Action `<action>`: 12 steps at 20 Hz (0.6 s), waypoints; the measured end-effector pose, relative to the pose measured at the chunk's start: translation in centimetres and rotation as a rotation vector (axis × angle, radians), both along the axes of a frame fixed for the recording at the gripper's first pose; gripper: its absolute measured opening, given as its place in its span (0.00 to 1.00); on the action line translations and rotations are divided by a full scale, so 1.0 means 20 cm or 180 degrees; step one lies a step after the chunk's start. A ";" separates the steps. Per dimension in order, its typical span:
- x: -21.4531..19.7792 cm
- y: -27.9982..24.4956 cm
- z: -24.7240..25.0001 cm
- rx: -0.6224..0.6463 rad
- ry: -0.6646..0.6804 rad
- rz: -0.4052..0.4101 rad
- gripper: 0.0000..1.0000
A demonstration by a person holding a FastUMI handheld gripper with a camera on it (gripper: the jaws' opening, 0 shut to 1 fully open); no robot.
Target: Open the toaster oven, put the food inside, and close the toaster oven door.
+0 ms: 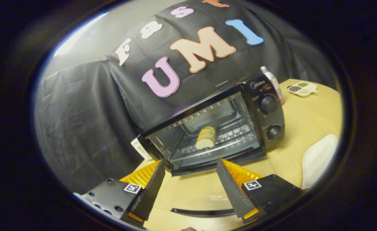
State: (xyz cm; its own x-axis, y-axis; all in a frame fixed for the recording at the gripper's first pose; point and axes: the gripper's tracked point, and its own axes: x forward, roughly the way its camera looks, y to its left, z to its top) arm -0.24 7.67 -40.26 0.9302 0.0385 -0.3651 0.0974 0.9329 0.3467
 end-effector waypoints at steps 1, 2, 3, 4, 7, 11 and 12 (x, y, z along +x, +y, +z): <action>-0.07 0.01 0.01 -0.0088 -0.0012 0.0052 0.99; -0.13 0.03 0.01 -0.0164 -0.0036 0.0098 0.99; -0.18 0.05 0.02 -0.0212 -0.0053 0.0150 0.99; -0.24 0.07 0.01 -0.0240 -0.0050 0.0194 0.99; -0.39 0.10 -0.06 -0.0300 0.0055 0.0249 0.99; -0.52 0.08 -0.24 -0.0637 0.0399 0.0247 0.99; -0.53 0.08 -0.28 -0.0695 0.0486 0.0254 0.99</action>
